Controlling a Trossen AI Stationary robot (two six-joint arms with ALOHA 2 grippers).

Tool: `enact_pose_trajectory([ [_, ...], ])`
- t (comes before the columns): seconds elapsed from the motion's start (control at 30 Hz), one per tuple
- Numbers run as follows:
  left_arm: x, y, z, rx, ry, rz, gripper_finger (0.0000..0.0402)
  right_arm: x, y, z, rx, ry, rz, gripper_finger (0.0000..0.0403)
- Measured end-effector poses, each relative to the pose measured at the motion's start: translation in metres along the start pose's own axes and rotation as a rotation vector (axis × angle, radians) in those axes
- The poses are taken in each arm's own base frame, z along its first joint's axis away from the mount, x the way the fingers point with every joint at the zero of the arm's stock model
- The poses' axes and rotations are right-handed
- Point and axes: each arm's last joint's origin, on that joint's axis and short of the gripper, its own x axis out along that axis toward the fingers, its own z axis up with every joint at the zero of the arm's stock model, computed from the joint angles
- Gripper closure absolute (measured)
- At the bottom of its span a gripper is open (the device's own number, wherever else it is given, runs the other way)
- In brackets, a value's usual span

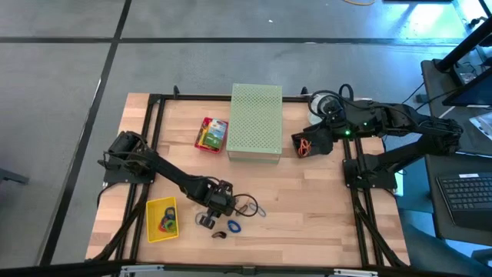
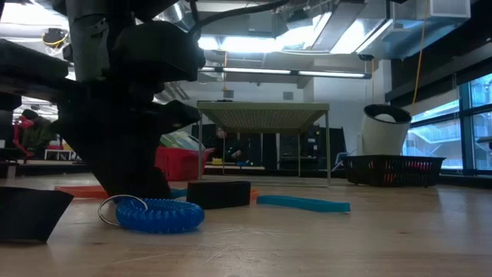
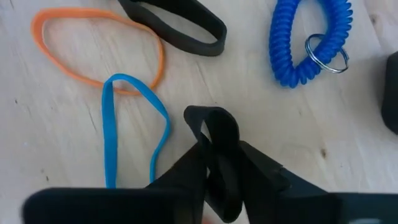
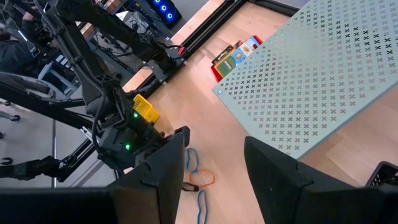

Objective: Pick & Place Office Desk Supplies
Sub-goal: Put the black rubber band into the black bin

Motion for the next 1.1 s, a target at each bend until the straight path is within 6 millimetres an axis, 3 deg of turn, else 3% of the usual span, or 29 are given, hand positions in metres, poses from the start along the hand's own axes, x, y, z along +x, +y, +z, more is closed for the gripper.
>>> enact_pose_trajectory([
  [0.17,-0.001,-0.001,-0.001,-0.057,0.006,-0.059,0.039,0.0,0.0,0.0,0.006,0.0,0.0,0.0234],
  [0.3,-0.009,-0.002,-0.002,-0.122,0.019,-0.09,0.0397,0.0,0.0,0.0,0.024,0.0,0.0,0.0234],
  [0.57,-0.069,0.01,0.005,-0.313,-0.15,-0.097,0.0398,-0.001,0.011,0.002,-0.019,0.004,0.151,0.0234],
  [0.7,-0.113,0.026,0.012,-0.505,-0.374,-0.047,0.0398,-0.003,0.021,0.002,-0.007,-0.037,0.21,0.0234],
  [0.87,-0.155,0.064,0.015,-0.719,-0.667,0.058,0.0398,0.002,0.036,-0.006,-0.001,-0.05,0.234,0.0234],
  [1.1,-0.184,0.109,0.027,-0.752,-1.028,0.023,0.0398,0.039,0.059,-0.024,-0.011,-0.006,0.188,0.0234],
])
